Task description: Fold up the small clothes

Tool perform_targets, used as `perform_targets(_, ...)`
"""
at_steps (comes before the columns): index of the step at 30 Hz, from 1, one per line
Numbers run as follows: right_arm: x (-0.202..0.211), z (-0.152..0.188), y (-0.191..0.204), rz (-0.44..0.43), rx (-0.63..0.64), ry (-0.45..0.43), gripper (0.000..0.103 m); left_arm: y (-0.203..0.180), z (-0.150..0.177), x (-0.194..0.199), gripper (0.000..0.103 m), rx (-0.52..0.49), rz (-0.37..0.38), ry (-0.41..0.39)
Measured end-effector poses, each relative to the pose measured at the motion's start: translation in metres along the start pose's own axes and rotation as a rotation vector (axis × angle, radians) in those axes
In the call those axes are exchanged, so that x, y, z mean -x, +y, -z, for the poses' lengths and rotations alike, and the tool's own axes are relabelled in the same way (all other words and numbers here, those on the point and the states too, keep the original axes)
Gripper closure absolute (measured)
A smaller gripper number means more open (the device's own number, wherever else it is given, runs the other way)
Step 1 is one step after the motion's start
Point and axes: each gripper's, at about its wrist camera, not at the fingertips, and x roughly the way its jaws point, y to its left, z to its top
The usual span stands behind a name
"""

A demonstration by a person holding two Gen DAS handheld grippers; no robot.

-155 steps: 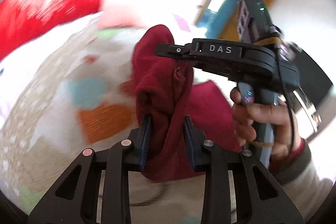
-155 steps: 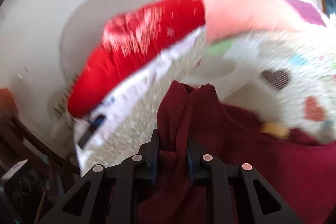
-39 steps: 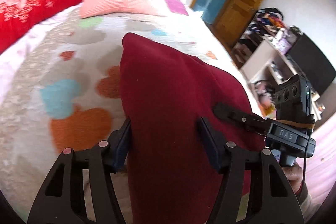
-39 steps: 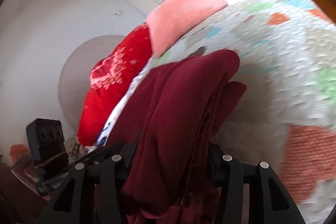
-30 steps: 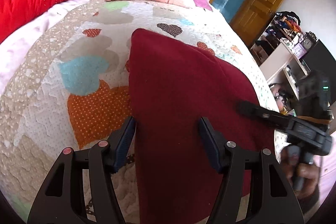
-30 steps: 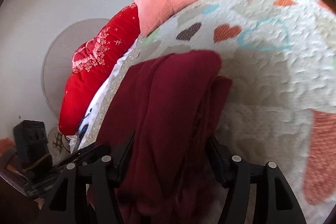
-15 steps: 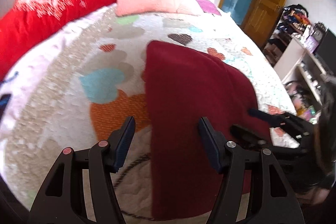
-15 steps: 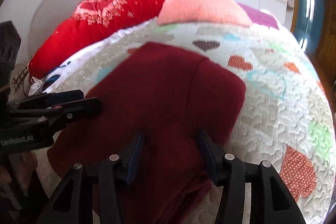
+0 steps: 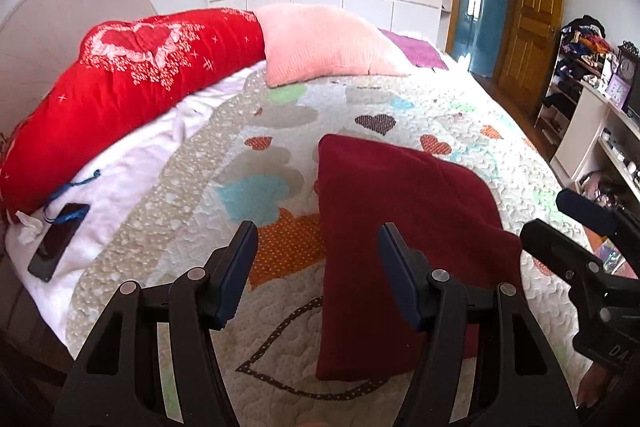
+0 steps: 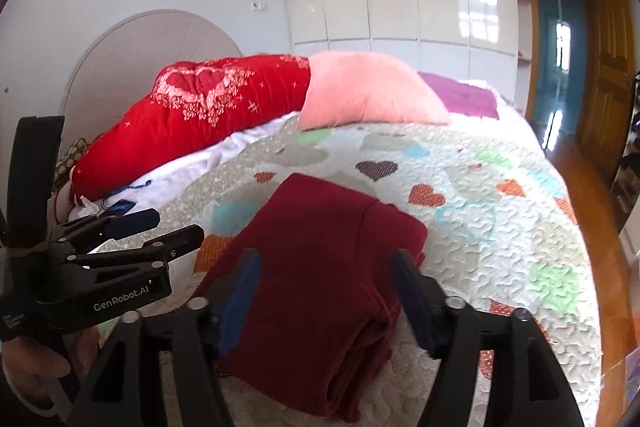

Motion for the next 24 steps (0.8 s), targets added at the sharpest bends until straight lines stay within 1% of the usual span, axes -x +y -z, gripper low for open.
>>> perform_targets(11, 0.019, 0.000, 0.002, -0.004, -0.039, -0.013, 0.034, 0.000, 0.002, 0.033, 0.040, 0.005, -0.012, -0.079)
perform_targets(14, 0.023, 0.000, 0.003, -0.002, -0.034, -0.020, 0.032, 0.000, 0.002, 0.037, 0.040, 0.000, -0.028, -0.096)
perform_targets(15, 0.024, 0.000, 0.004, -0.002, -0.031, -0.022, 0.029, 0.000, 0.001, 0.038, 0.040, -0.003, -0.034, -0.100)
perform_targets(24, 0.018, 0.004, 0.006, -0.013, -0.034, -0.004, 0.028, -0.001, 0.004, 0.037, 0.040, -0.009, -0.049, -0.105)
